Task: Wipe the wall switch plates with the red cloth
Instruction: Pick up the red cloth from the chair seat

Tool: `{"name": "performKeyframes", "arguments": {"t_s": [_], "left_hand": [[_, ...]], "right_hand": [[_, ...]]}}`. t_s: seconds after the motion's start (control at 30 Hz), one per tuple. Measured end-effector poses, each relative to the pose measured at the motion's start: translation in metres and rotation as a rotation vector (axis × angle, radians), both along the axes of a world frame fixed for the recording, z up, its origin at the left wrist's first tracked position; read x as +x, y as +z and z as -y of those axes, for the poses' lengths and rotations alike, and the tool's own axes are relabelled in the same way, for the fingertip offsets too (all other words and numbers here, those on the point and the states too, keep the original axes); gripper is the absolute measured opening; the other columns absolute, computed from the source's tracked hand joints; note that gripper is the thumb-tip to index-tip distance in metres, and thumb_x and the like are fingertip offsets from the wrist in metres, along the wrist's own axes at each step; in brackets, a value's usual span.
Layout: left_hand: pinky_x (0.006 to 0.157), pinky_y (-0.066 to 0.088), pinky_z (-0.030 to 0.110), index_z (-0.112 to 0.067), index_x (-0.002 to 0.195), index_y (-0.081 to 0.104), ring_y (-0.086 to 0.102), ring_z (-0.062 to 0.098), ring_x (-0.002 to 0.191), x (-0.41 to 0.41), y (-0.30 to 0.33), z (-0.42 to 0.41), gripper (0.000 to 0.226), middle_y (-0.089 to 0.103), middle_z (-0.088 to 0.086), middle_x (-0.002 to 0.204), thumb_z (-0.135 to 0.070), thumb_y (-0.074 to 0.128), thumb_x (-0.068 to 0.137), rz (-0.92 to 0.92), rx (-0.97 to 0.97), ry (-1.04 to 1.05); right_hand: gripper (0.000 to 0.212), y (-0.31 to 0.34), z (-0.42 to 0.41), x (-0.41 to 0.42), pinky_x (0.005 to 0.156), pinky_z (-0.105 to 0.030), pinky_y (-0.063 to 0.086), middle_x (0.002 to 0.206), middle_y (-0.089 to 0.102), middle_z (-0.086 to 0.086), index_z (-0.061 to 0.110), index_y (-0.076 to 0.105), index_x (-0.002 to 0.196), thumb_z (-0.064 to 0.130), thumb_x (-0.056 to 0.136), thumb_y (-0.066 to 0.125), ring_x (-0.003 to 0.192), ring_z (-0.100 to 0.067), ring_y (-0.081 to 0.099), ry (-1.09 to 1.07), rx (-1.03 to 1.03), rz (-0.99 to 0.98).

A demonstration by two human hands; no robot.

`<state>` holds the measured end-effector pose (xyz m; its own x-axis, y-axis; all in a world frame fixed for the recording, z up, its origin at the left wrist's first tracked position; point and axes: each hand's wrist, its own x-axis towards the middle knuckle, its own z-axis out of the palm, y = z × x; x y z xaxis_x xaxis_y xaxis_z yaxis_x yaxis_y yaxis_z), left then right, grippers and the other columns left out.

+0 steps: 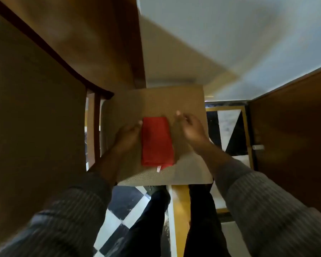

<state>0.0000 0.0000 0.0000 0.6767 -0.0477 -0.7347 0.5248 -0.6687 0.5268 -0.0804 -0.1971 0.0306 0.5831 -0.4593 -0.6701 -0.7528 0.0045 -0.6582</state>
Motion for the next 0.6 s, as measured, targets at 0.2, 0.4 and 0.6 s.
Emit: {"name": "performKeyframes", "arguments": {"t_s": [0.2,0.4,0.6], "left_hand": [[0.095,0.055,0.042,0.005,0.108,0.074,0.069,0.039,0.108,-0.023,-0.05,0.014,0.045,0.074,0.024,0.114,-0.038,0.065,0.099,-0.026,0.069,-0.088],[0.1,0.052,0.037,0.001,0.127,0.067,0.067,0.037,0.118,-0.026,-0.071,0.025,0.044,0.07,0.021,0.128,-0.028,0.071,0.094,-0.021,0.081,-0.057],[0.095,0.055,0.037,-0.009,0.135,0.063,0.068,0.027,0.11,-0.037,-0.058,0.029,0.04,0.071,0.013,0.128,-0.021,0.065,0.098,-0.08,-0.147,0.138]], "right_hand": [[0.03,-0.067,-0.028,-0.013,0.081,-0.036,0.052,0.094,0.07,-0.005,0.009,0.068,0.097,0.039,0.096,0.062,0.088,-0.024,0.064,0.155,-0.131,-0.116],[0.01,-0.095,-0.039,-0.016,0.084,-0.037,0.055,0.09,0.069,-0.001,0.01,0.07,0.097,0.018,0.095,0.065,0.085,-0.021,0.065,0.118,-0.134,-0.104],[0.02,-0.074,-0.03,-0.021,0.087,-0.045,0.057,0.093,0.069,-0.004,0.022,0.061,0.083,0.007,0.096,0.06,0.091,-0.027,0.067,0.064,-0.044,-0.037]]}}
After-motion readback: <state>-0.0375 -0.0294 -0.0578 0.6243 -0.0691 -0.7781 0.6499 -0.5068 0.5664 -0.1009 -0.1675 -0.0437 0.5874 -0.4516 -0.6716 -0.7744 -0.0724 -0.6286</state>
